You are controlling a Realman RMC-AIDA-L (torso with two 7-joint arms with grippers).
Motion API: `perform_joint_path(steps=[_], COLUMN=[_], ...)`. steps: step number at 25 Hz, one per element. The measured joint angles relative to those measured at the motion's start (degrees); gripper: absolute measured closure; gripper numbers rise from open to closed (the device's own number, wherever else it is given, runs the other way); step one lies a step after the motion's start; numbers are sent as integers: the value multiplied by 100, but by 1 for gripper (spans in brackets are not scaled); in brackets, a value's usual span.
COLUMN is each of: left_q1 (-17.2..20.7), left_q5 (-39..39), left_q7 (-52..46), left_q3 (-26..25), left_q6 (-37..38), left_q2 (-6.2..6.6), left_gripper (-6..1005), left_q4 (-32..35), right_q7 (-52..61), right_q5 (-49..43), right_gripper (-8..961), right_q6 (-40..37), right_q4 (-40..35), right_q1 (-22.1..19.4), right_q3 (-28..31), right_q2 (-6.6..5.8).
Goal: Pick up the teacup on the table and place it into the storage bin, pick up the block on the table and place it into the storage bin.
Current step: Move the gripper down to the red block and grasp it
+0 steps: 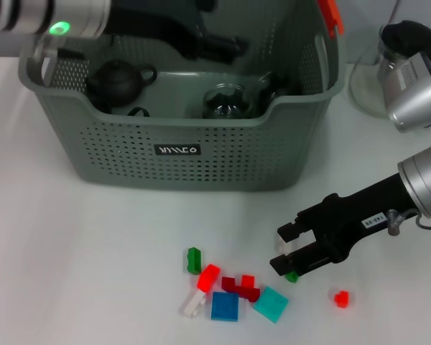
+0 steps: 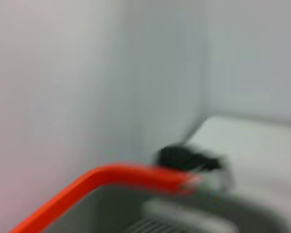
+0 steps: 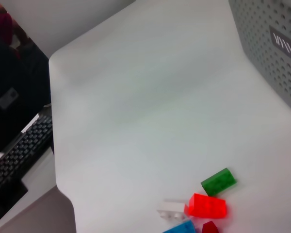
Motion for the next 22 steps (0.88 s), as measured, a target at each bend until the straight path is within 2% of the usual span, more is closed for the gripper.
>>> perform_joint_path(steps=[4,7,9,14,22], left_q1=[381,575,701,1123,1584], left_q5=[-1444,-2064,-2180,-2177,-1770], left_q7=[676,1308,1624,2388,3100], left_q3=[-462,-745,-781,-738,-764], left_q6=[1452,2434,2802,3276,3245], left_q2=[6,21,27,-48,-187], left_gripper=[155,156,159,163,166], left_q4=[77,-230,-424,-828,-1290], right_q7=[-11,-39,-54,-51,268], right_q5=[-128,-262,-342,-658,-1135], right_gripper=[220,221,221,221,222], right_q6=[-24,-54,-75,-209,-711], right_q4=[-11,-28,-46,-86,-803], right_q1=[61,121,158,280,402], right_q3=[-25,-24,-23,6,-15], right_q2=[-19,-20,-24,-50,-78])
